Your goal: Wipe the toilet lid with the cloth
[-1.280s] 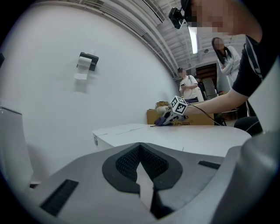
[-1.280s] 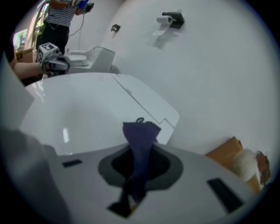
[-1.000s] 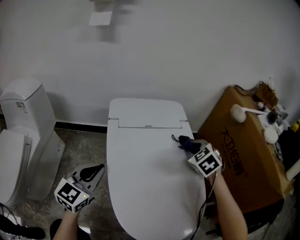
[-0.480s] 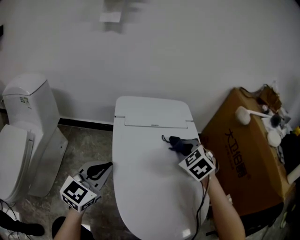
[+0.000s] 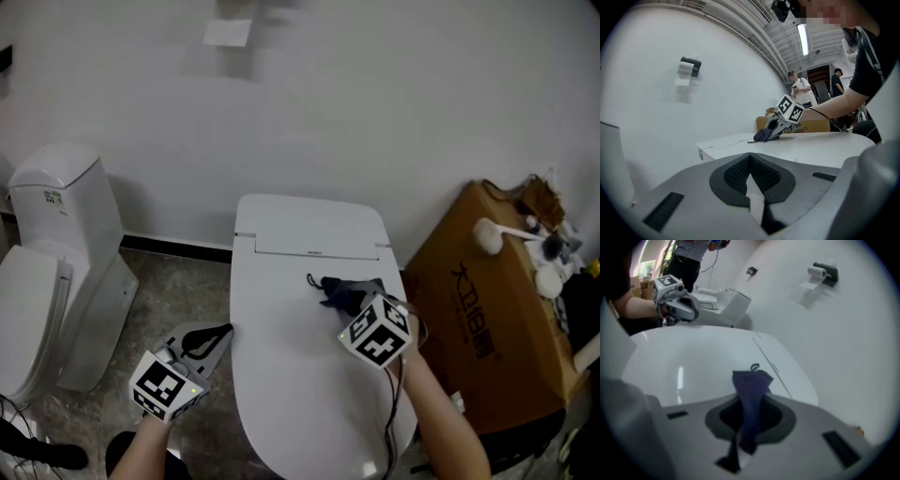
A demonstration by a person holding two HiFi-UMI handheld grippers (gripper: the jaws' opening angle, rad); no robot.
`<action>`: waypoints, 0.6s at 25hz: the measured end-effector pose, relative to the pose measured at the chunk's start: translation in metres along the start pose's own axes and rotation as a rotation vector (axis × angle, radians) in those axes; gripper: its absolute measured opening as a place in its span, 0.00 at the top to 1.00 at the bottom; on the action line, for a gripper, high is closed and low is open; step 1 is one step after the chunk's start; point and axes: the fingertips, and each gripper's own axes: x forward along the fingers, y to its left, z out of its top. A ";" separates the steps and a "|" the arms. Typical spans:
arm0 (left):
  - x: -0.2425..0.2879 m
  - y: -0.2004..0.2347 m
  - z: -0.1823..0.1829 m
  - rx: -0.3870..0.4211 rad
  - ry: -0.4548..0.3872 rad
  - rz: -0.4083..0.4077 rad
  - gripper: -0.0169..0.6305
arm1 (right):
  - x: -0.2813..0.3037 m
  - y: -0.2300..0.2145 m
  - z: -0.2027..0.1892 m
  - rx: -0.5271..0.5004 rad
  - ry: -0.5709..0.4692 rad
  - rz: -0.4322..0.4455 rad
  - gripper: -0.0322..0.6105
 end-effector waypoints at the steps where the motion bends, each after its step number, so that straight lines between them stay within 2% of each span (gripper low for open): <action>1: 0.001 0.000 0.000 0.001 -0.003 0.000 0.95 | 0.001 0.002 0.003 -0.020 0.006 -0.001 0.85; 15: 0.007 0.001 -0.004 0.006 -0.014 -0.015 0.95 | 0.011 0.036 0.052 -0.241 0.055 0.051 0.85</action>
